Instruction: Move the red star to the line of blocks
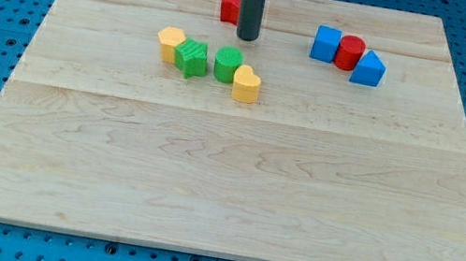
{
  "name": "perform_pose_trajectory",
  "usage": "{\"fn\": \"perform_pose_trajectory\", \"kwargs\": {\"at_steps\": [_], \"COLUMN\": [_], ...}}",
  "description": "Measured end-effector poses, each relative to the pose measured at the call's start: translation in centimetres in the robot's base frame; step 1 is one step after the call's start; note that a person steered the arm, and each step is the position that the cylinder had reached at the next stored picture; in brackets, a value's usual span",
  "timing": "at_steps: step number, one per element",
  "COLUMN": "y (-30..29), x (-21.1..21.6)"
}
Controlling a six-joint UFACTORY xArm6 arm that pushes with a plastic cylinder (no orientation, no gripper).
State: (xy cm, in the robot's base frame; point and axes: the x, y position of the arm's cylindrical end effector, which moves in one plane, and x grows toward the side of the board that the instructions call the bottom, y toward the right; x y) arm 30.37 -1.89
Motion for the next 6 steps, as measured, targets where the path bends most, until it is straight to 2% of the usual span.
{"fn": "perform_pose_trajectory", "kwargs": {"at_steps": [1,2,3,4,6], "y": [-9.4,-8.6,2.7,6.5,7.8], "x": [-2.8,-7.5,-7.0,-3.8,-3.3]}}
